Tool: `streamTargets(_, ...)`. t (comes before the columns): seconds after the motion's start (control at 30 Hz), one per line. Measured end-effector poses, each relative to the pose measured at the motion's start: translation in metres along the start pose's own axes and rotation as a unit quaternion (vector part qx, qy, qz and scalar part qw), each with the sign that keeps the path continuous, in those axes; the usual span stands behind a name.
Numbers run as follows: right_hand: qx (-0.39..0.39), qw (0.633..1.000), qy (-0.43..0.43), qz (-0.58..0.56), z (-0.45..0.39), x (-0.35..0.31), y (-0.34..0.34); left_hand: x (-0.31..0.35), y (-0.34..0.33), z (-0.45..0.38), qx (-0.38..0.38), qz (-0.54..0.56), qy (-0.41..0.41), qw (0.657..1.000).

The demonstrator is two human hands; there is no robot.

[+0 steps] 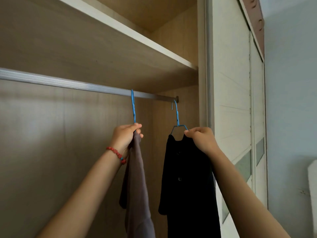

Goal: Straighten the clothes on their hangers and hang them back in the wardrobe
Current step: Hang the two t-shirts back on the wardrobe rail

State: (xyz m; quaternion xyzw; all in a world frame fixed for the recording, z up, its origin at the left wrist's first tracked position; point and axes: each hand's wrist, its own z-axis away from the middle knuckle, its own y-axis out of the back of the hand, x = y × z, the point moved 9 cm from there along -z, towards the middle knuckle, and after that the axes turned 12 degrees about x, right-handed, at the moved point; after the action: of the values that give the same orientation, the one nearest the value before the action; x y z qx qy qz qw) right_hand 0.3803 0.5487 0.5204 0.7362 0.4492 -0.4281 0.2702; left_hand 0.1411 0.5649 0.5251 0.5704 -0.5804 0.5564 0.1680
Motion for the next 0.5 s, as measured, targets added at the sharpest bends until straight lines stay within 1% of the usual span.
streamTargets(0.13,-0.010,1.000,0.001,-0.028,-0.041,-0.006,-0.030,0.004,-0.016,-0.044,0.006,-0.009,-0.029,1.000)
streamTargets(0.3,0.000,0.998,0.001,-0.062,-0.086,-0.004,-0.058,0.004,-0.031,-0.093,0.022,-0.047,-0.062,0.997)
streamTargets(0.5,-0.033,0.997,-0.007,-0.074,-0.130,-0.005,-0.097,0.009,-0.045,-0.137,0.050,-0.047,-0.083,0.994)
